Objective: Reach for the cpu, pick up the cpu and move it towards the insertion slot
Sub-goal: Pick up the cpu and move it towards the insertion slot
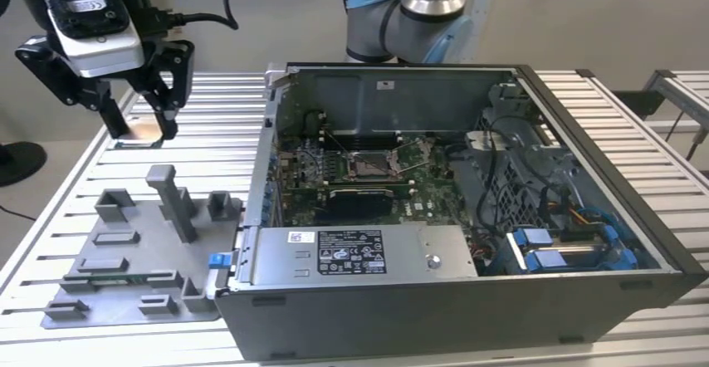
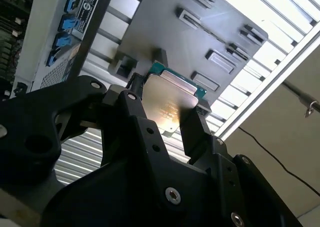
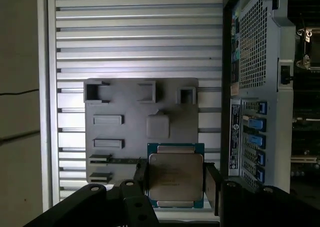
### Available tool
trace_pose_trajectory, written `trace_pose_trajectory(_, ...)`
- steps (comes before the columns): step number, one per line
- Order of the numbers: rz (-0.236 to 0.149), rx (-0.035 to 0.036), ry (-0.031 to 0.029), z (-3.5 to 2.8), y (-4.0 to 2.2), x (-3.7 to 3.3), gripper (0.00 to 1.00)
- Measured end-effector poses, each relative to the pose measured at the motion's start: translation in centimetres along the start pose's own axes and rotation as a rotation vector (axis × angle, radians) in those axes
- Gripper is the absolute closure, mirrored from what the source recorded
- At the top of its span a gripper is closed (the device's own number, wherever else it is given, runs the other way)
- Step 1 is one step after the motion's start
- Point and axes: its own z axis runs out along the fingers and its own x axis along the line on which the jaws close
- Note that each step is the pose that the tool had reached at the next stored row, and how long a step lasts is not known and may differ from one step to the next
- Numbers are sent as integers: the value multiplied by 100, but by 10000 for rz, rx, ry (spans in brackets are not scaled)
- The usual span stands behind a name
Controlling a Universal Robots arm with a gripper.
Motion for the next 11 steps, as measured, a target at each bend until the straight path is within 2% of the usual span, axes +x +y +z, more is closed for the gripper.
trace_pose_trajectory(11,1,0,31,-4,4,-172,100)
